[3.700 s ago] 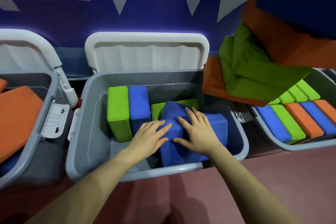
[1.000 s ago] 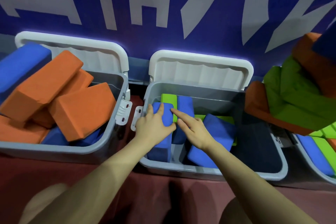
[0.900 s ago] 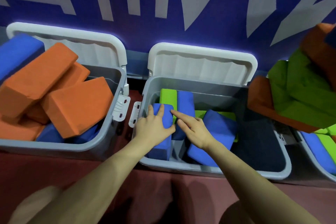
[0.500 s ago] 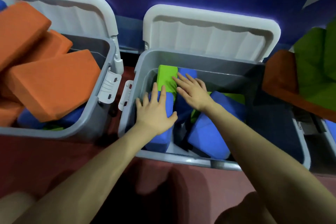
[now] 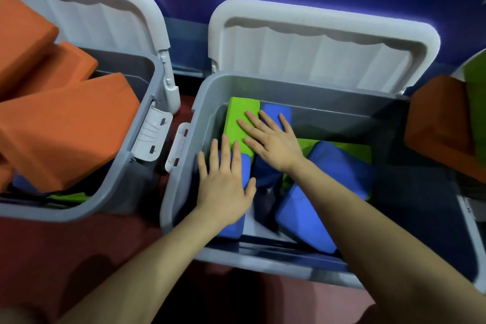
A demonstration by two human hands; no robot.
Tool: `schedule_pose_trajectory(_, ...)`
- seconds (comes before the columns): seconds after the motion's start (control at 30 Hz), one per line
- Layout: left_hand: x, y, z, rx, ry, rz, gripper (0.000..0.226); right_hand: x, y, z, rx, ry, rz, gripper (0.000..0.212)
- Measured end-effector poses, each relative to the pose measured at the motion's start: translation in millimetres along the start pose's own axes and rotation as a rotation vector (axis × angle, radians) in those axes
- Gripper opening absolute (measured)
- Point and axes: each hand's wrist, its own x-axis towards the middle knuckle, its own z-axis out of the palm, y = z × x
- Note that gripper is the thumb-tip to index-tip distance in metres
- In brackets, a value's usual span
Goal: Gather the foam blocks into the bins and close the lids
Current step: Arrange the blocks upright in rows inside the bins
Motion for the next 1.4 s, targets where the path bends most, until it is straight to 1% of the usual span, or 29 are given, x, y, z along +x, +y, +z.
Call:
schedule_pose_trajectory(0.1,-2.6,6.9,6.5,0.012,-0.027,0.011,0.081,-2.6,3.2,2.3,0.006,0.016,0.007,0.070)
schedule_pose_trajectory(0.2,0.5,6.0,6.0,-0.061,-0.053,0.002,0.083,0.2,0.1,3.7,0.004,0.029,0.001,0.068)
schedule_pose_trajectory(0.27,9.6,1.4,4.7,-0.099,-0.004,-0.030,0.080,1.8,-1.0,5.0,0.015,0.040,0.001,0.067)
schedule_pose_trajectory(0.37,24.8,-0.9,6.6,-0.078,0.055,-0.028,0.074,2.9,1.0,5.6,0.046,0.064,-0.001,0.065)
schedule_pose_trajectory(0.53,25.9,-5.1,19.9,-0.043,0.053,-0.017,0.073,3.4,3.7,7.5,0.057,0.090,-0.013,0.063)
schedule_pose_trajectory(0.7,31.7,-7.8,21.5,-0.099,0.032,-0.034,0.074,5.0,4.3,10.9,0.062,0.129,-0.014,0.060)
schedule_pose_trajectory(0.77,32.2,-10.2,21.6,-0.108,0.005,-0.037,0.074,4.8,4.7,10.9,0.099,0.146,-0.007,0.061)
schedule_pose_trajectory(0.93,32.7,-13.4,21.6,-0.102,0.020,-0.041,0.072,1.4,4.0,6.6,0.422,0.254,0.000,0.058)
schedule_pose_trajectory(1.0,32.7,-14.3,22.2,-0.099,0.035,-0.041,0.072,-6.9,5.3,1.1,0.504,0.318,0.048,0.054)
schedule_pose_trajectory(1.07,33.5,-15.9,23.3,-0.092,0.060,-0.038,0.071,-25.0,10.7,-4.1,0.476,0.394,0.107,0.051)
schedule_pose_trajectory(1.13,33.6,-15.4,22.1,-0.074,0.084,-0.036,0.071,-48.7,23.2,-3.3,0.340,0.424,0.147,0.053)
schedule_pose_trajectory(1.17,32.9,-13.6,21.1,-0.062,0.111,-0.017,0.070,-60.4,31.4,-0.7,0.255,0.391,0.183,0.058)
schedule_pose_trajectory(1.2,32.2,-11.4,19.3,-0.045,0.139,0.018,0.067,-70.4,40.0,0.9,0.188,0.313,0.241,0.066)
schedule_pose_trajectory(1.23,31.4,-9.3,17.7,-0.028,0.161,0.069,0.063,-78.7,48.6,2.8,0.140,0.201,0.321,0.073)
schedule_pose_trajectory(1.27,30.7,-8.0,17.0,-0.009,0.169,0.130,0.060,-85.7,56.5,5.7,0.099,0.080,0.411,0.076)
schedule_pose_trajectory(1.33,30.1,-7.4,16.4,0.039,0.145,0.222,0.054,-93.2,67.8,13.4,0.040,-0.101,0.530,0.071)
schedule_pose_trajectory(1.4,30.7,-8.4,18.3,0.077,0.091,0.242,0.052,-93.4,69.7,18.6,0.020,-0.189,0.566,0.072)
